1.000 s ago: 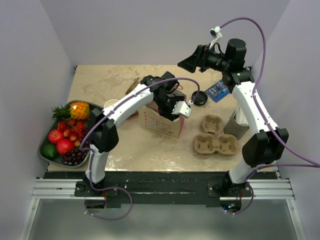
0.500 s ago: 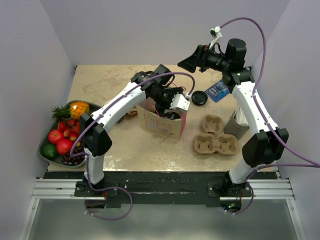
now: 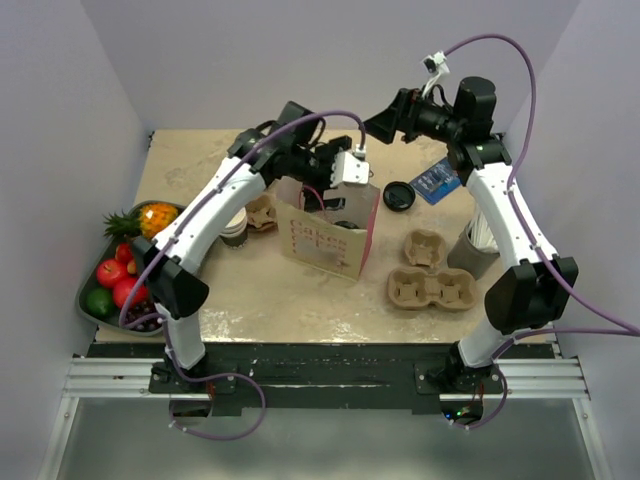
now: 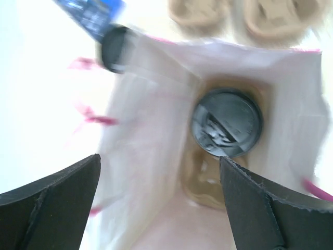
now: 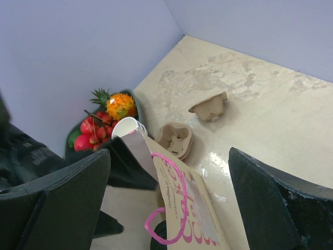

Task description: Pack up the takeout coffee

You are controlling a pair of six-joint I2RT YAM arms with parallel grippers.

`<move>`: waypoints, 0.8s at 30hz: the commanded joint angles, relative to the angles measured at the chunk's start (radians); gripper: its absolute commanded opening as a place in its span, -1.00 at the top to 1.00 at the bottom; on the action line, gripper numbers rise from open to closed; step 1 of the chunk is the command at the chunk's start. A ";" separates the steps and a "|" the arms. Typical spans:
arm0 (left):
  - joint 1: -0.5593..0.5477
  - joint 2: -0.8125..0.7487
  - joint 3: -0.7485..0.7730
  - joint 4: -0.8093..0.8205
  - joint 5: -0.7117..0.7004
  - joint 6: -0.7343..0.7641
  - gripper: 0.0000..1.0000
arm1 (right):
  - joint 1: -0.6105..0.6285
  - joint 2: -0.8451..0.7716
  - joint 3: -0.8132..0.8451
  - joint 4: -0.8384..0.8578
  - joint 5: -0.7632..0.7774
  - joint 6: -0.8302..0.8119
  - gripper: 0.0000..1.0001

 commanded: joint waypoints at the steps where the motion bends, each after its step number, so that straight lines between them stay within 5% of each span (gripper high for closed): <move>1: 0.048 -0.151 0.008 0.214 0.083 -0.190 -1.00 | -0.014 0.006 0.042 0.060 0.011 -0.008 -0.98; 11: 0.171 -0.414 -0.214 0.720 0.003 -0.488 -1.00 | -0.043 0.071 0.213 -0.030 0.060 -0.126 -0.98; 20: 0.200 -0.577 -0.493 0.869 0.057 -0.571 -0.99 | -0.043 0.046 0.182 -0.057 0.108 -0.175 -0.98; 24: 0.200 -0.577 -0.497 0.915 0.088 -0.637 -0.99 | -0.043 0.040 0.168 -0.055 0.017 -0.167 -0.98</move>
